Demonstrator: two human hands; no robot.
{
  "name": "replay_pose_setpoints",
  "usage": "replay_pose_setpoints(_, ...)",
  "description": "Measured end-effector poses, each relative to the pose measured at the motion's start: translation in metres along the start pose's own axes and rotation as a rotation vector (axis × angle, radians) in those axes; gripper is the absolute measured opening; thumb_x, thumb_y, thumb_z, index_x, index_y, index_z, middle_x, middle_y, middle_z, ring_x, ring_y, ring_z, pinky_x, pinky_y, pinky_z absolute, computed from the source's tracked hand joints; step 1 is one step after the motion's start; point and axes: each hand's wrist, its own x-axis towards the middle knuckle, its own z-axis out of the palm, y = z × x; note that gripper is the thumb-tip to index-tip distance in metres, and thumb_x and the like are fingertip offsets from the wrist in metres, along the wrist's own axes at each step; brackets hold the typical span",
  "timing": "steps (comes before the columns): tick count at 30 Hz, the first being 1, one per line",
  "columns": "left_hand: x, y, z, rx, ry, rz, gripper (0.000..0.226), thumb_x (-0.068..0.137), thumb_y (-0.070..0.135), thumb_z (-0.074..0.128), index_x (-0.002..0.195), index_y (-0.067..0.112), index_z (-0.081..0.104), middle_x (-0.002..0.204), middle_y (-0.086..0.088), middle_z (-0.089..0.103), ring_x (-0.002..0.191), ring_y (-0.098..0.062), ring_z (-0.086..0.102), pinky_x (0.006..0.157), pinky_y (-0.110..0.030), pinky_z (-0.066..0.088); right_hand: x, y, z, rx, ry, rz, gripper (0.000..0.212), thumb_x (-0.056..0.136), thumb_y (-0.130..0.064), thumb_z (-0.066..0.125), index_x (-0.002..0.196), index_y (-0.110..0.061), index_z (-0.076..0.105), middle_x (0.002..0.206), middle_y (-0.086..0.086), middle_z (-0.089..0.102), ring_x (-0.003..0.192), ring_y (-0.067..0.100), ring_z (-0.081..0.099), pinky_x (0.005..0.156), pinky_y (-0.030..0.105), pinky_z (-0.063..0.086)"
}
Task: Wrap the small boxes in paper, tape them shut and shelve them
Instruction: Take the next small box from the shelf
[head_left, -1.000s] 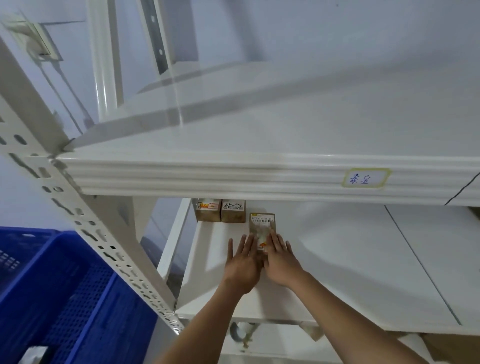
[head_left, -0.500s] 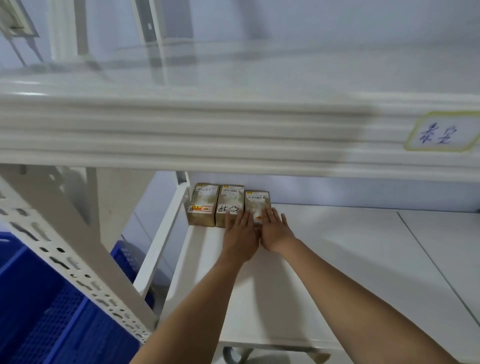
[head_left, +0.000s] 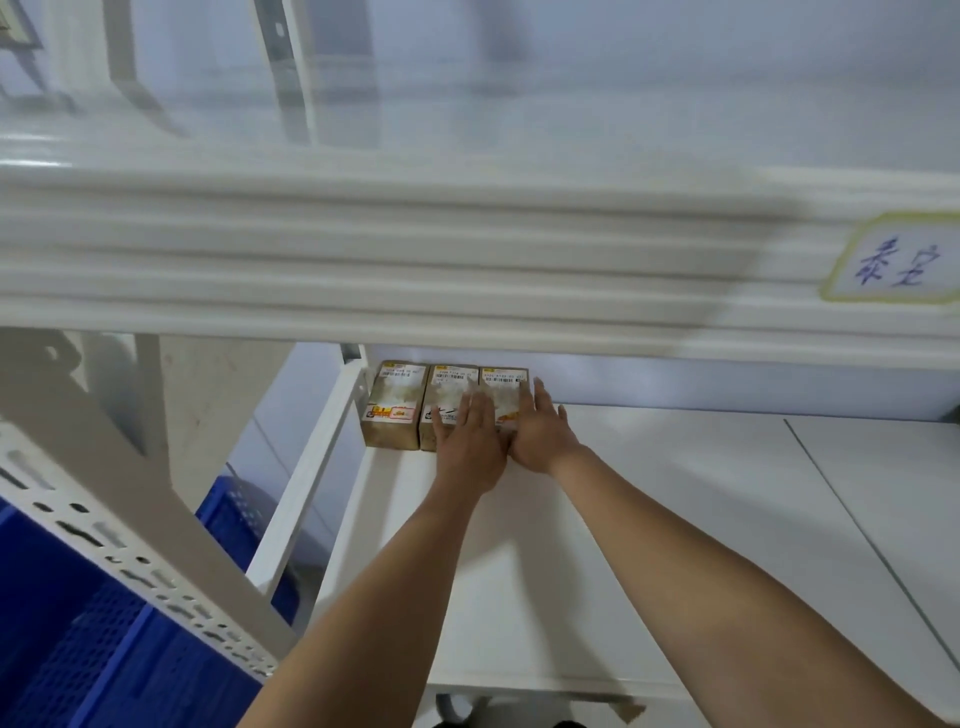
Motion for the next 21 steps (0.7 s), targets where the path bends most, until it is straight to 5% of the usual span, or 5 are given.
replay_pose_setpoints(4,-0.025,0.023,-0.010,0.029,-0.042,0.044,0.057,0.103,0.031,0.030,0.158,0.018,0.022,0.165,-0.002,0.018,0.154,-0.024,0.006,0.118,-0.062,0.000,-0.040,0.001,-0.007,0.026,-0.011,0.079,0.064,0.098,-0.016,0.043,0.157,-0.009,0.020,0.163,0.013,0.023,0.153,0.027,0.013,0.126,0.046,0.006)
replay_pose_setpoints(8,-0.061,0.066,-0.027,-0.213,-0.153,0.067,0.050,0.103,0.037,0.026,0.144,0.022,0.050,0.155,-0.008,0.042,0.146,-0.028,0.032,0.119,-0.049,0.016,-0.095,0.029,-0.024,0.228,0.186,0.169,0.016,0.091,-0.024,0.049,0.099,-0.028,0.062,0.106,0.000,0.066,0.108,0.023,0.060,0.099,0.049,0.050)
replay_pose_setpoints(12,-0.082,0.126,-0.033,-0.313,0.055,0.253,0.050,0.092,0.036,0.052,0.136,0.013,0.060,0.137,-0.013,0.061,0.129,-0.034,0.056,0.105,-0.055,0.041,-0.142,0.073,-0.049,0.105,0.054,0.316,0.043,0.098,-0.024,0.042,0.138,-0.011,0.053,0.143,0.010,0.049,0.138,0.030,0.042,0.118,0.051,0.030)
replay_pose_setpoints(16,-0.096,0.198,-0.023,-0.168,-0.288,0.292,0.061,0.106,0.045,0.018,0.159,0.015,0.017,0.166,-0.001,0.017,0.154,-0.019,0.010,0.120,-0.058,-0.001,-0.194,0.131,-0.064,-0.016,0.107,0.457,0.064,0.106,-0.027,0.036,0.159,-0.007,0.007,0.167,0.012,0.008,0.155,0.024,0.005,0.125,0.047,0.000)
replay_pose_setpoints(21,-0.129,0.292,-0.010,-0.065,-0.341,0.428,0.057,0.108,0.037,0.017,0.160,0.012,0.013,0.167,-0.002,0.012,0.155,-0.020,0.004,0.122,-0.058,-0.003,-0.278,0.202,-0.094,-0.079,0.191,0.553,0.061,0.108,-0.030,0.030,0.159,-0.007,0.005,0.167,0.013,0.004,0.155,0.024,0.005,0.124,0.047,0.002)
